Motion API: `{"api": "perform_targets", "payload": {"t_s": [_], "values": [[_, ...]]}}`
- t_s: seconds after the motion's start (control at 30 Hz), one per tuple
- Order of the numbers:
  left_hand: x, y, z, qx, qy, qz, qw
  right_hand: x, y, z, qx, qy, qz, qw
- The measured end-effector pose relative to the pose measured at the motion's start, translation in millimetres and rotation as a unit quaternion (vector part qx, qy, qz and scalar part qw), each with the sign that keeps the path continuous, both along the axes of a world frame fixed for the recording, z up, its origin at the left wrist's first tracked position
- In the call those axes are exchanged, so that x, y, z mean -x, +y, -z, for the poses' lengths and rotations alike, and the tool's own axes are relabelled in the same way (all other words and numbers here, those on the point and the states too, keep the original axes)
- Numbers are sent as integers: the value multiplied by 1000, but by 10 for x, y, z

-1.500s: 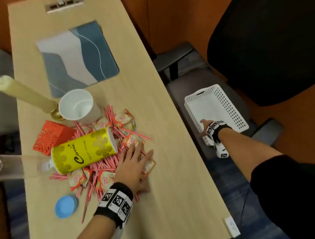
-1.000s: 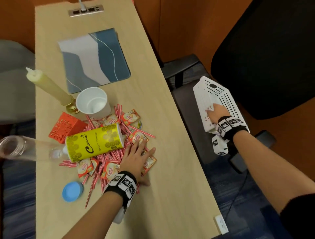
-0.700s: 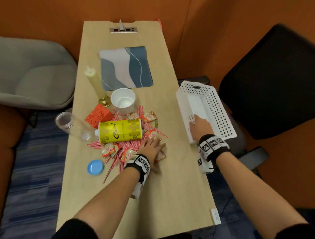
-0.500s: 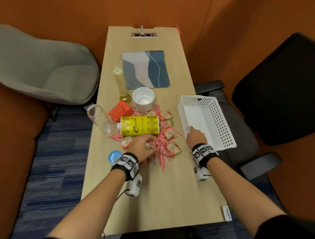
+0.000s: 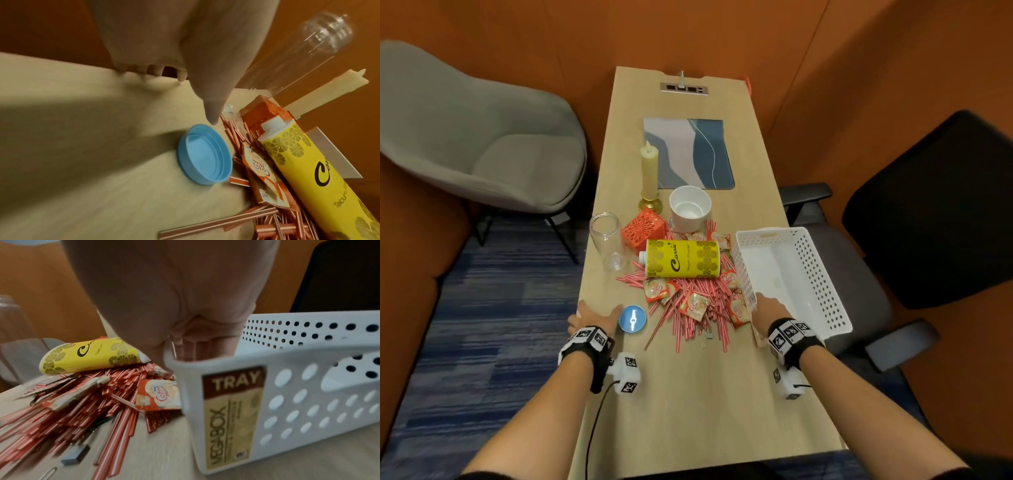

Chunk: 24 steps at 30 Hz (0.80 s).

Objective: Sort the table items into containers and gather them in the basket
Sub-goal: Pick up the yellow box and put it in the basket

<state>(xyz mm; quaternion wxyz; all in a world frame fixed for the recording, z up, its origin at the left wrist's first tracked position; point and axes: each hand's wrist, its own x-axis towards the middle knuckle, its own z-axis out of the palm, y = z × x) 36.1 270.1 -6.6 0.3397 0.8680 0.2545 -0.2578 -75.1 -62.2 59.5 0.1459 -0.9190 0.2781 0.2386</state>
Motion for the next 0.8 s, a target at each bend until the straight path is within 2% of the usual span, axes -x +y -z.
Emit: {"api": "perform_targets", "payload": {"t_s": [0.1,0.2,0.33,0.43,0.5,0.57,0.63,0.7,0.8], "values": [[-126,-68,48,-13,5,-21,1000,11,-105,-65,7,-11,20,1000],[-236,-118,63,-50,51,-28,997,-20,-163,-65,13,-17,35,999],[-382,-159,70,-89,106,-3,990,-171,-174,23,-2,31,14,999],[-452,-152,92,-87,116,-8,989,-425,-180,-155,72,76,-48,993],[-439,-170,102,-88,105,-19,990,-730,-123,-358,143,16,-90,986],[-387,-202,117,-90,74,-36,993,-1101,-1,-422,105,-112,-153,976],[-338,-226,133,-94,48,-50,993,-1465,186,-370,41,-150,-263,952],[-317,-232,181,-100,39,-55,993,-1745,348,-250,34,-99,-347,932],[-336,-232,227,-106,44,-54,992,-1935,500,-141,52,12,-366,929]]}}
